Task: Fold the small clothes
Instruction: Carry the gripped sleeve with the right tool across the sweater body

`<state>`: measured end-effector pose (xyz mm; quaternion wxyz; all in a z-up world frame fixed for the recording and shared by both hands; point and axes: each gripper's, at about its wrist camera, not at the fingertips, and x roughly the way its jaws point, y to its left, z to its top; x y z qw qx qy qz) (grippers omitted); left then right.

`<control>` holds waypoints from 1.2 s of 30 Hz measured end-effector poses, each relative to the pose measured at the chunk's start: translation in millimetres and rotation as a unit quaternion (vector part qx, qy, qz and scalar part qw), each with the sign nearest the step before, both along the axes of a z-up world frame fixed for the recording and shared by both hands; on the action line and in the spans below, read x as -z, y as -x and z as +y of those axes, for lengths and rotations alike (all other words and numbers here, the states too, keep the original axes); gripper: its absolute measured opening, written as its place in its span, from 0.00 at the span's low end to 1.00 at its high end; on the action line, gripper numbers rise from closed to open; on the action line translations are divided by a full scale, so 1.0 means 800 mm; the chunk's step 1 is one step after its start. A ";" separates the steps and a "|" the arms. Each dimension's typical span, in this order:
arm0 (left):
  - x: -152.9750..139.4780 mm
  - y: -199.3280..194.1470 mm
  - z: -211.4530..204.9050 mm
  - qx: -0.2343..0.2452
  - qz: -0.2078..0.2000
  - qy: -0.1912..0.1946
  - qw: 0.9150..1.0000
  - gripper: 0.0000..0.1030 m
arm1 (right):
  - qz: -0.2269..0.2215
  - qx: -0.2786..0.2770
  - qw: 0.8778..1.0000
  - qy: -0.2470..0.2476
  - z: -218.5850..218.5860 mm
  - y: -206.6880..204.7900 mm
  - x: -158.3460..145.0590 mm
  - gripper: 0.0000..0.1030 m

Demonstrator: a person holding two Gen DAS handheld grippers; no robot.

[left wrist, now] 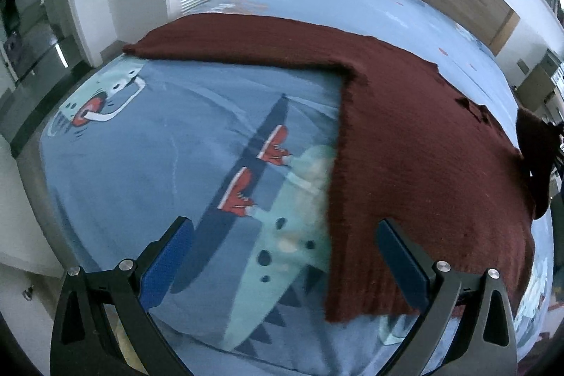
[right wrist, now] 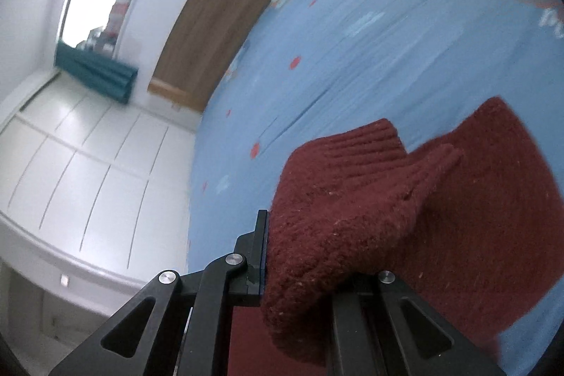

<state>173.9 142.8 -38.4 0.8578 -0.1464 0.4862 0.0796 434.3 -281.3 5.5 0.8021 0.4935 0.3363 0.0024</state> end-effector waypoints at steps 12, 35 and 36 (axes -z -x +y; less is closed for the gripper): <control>0.007 0.002 0.008 0.000 0.005 -0.007 1.000 0.99 | 0.014 -0.101 0.994 0.031 0.145 -0.051 0.025 0.07; 0.024 0.001 0.007 0.002 0.017 -0.012 1.000 0.99 | 0.060 -0.277 0.937 0.203 0.353 -0.077 0.074 0.17; 0.025 0.001 0.007 0.003 0.018 -0.012 1.000 0.99 | 0.065 -0.285 0.931 0.217 0.360 -0.077 0.077 0.19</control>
